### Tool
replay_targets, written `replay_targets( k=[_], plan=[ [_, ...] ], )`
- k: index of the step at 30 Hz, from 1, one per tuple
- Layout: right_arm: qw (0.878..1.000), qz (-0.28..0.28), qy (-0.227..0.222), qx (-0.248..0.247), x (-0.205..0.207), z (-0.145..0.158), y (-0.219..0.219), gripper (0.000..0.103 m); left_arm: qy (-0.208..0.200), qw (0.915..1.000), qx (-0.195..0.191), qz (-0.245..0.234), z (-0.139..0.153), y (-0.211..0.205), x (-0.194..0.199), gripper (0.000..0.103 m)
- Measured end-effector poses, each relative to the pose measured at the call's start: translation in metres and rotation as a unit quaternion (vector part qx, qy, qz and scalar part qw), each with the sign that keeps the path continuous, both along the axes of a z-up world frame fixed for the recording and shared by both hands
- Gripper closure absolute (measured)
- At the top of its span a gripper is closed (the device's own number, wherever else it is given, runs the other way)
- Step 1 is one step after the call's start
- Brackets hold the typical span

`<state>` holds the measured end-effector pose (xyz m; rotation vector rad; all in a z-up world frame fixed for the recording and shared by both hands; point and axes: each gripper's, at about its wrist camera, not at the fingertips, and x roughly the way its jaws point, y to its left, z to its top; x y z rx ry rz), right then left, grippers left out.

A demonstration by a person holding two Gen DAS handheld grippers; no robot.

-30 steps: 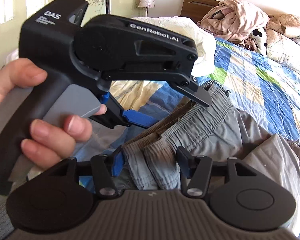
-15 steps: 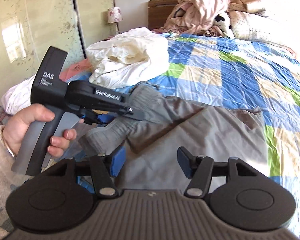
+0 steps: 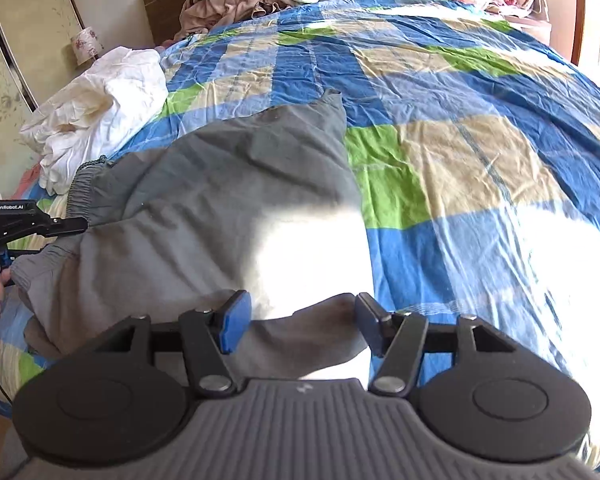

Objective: Fold clothes

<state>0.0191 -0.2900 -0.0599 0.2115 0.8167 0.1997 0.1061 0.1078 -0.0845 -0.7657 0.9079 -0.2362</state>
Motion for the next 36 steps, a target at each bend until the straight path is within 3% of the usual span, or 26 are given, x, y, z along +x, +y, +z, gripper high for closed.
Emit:
replay_targets(
  k=[3, 10, 13, 18, 23, 27, 30, 36],
  plan=[
    [0.999, -0.004, -0.020, 0.026, 0.005, 0.010, -0.009, 0.042, -0.028, 0.9996, 0.009, -0.001, 0.021, 0.005, 0.004, 0.038],
    [0.995, -0.026, -0.030, 0.094, 0.057, 0.013, -0.027, 0.038, -0.032, 0.9975, 0.051, -0.037, 0.036, -0.022, 0.034, 0.032],
    [0.994, -0.026, -0.033, 0.098, 0.074, 0.012, -0.027, 0.037, -0.028, 0.9966, 0.065, -0.043, 0.033, -0.033, 0.040, 0.032],
    [0.993, -0.026, -0.031, 0.109, 0.106, 0.003, -0.027, 0.032, -0.014, 0.9952, 0.090, -0.036, 0.025, -0.043, 0.048, 0.055],
    [0.987, -0.020, -0.008, 0.157, 0.130, -0.015, -0.034, 0.033, -0.003, 0.9972, 0.074, 0.004, 0.015, -0.032, 0.053, 0.059],
    [0.985, -0.029, 0.012, 0.169, 0.136, -0.026, -0.042, 0.075, 0.006, 0.9982, 0.058, 0.012, 0.000, -0.026, 0.057, 0.059],
    [0.982, -0.045, 0.017, 0.182, 0.134, -0.035, -0.052, 0.081, 0.015, 0.9989, 0.043, 0.013, -0.009, -0.023, 0.060, 0.060],
    [0.979, -0.068, 0.031, 0.192, 0.133, -0.052, -0.054, 0.081, 0.015, 0.9995, 0.029, 0.003, -0.021, -0.018, 0.064, 0.060]
  ],
)
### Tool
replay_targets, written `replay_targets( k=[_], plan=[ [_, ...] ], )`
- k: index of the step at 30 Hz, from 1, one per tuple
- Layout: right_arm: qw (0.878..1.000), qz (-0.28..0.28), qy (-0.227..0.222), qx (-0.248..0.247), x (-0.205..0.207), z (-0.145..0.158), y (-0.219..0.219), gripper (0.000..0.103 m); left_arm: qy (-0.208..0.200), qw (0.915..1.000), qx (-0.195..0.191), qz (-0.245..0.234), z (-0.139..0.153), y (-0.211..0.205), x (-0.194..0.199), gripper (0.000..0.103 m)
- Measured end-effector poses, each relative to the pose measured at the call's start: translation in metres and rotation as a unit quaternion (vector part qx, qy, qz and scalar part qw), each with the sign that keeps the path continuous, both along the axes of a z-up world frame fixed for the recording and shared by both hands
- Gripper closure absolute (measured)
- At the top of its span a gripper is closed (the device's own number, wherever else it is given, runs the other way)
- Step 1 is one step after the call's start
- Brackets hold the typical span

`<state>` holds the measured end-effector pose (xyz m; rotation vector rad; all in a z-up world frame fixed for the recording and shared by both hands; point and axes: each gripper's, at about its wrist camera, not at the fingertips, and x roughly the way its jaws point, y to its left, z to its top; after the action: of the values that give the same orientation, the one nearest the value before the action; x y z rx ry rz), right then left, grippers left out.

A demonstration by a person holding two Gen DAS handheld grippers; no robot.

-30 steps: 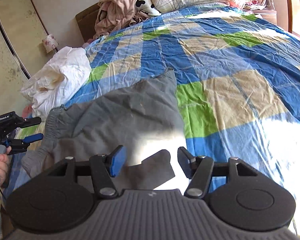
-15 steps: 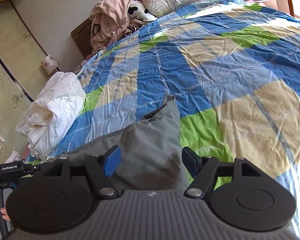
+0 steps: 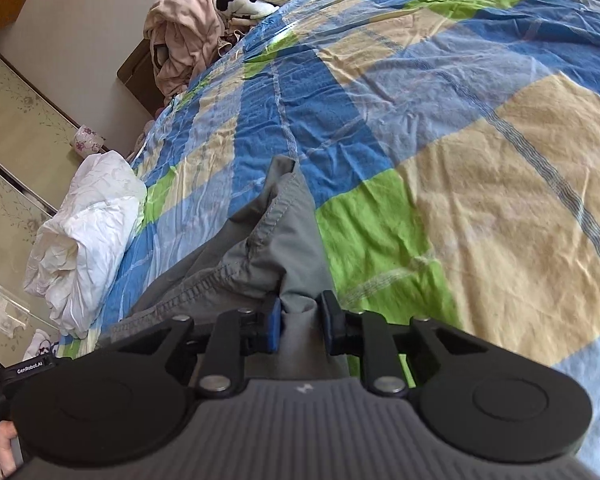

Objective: Fold clothes

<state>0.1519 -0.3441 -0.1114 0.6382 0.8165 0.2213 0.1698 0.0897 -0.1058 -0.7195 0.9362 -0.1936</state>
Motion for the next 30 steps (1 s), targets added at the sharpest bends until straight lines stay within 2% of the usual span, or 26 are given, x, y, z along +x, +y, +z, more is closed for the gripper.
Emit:
replay_targets(
  k=[1, 2, 3, 7, 11, 15, 17, 19, 25, 28, 29, 30],
  plan=[
    [1.000, -0.001, 0.000, -0.002, -0.003, 0.004, -0.001, 0.080, -0.006, 0.9999, 0.008, -0.005, 0.004, -0.002, -0.002, 0.059],
    [1.000, -0.002, -0.001, -0.004, -0.006, 0.009, -0.001, 0.069, -0.011, 0.9998, 0.013, -0.008, 0.009, -0.002, -0.006, 0.054],
    [1.000, -0.002, -0.002, -0.006, -0.010, 0.013, -0.002, 0.063, -0.016, 0.9997, 0.016, -0.009, 0.015, -0.003, -0.011, 0.048],
    [1.000, 0.001, -0.020, 0.007, -0.034, 0.032, -0.011, 0.058, -0.033, 0.9992, 0.013, -0.017, 0.034, 0.000, -0.034, 0.041],
    [0.999, 0.002, -0.023, 0.022, -0.065, 0.040, -0.018, 0.053, -0.026, 0.9991, 0.018, -0.029, 0.041, -0.002, -0.063, 0.033],
    [1.000, 0.002, -0.013, 0.022, -0.101, 0.036, -0.020, 0.050, -0.013, 0.9981, 0.048, -0.036, 0.038, -0.009, -0.095, 0.026],
    [1.000, 0.004, -0.008, 0.009, -0.118, 0.033, -0.018, 0.050, -0.013, 0.9961, 0.081, -0.034, 0.039, -0.012, -0.111, 0.024],
    [1.000, 0.007, -0.001, 0.003, -0.129, 0.030, -0.015, 0.050, -0.010, 0.9944, 0.099, -0.036, 0.040, -0.012, -0.122, 0.024],
    [1.000, 0.012, 0.015, 0.019, -0.152, 0.019, -0.009, 0.050, 0.008, 0.9951, 0.093, -0.034, 0.034, -0.008, -0.143, 0.025],
    [1.000, 0.014, 0.017, 0.019, -0.161, 0.015, -0.008, 0.050, 0.018, 0.9967, 0.074, -0.027, 0.028, -0.004, -0.148, 0.036],
    [1.000, 0.014, 0.018, 0.020, -0.163, 0.014, -0.008, 0.053, 0.019, 0.9968, 0.073, -0.027, 0.026, -0.004, -0.149, 0.039],
    [1.000, 0.014, 0.017, 0.021, -0.167, 0.012, -0.008, 0.061, 0.018, 0.9967, 0.075, -0.027, 0.025, -0.005, -0.150, 0.039]
  ],
)
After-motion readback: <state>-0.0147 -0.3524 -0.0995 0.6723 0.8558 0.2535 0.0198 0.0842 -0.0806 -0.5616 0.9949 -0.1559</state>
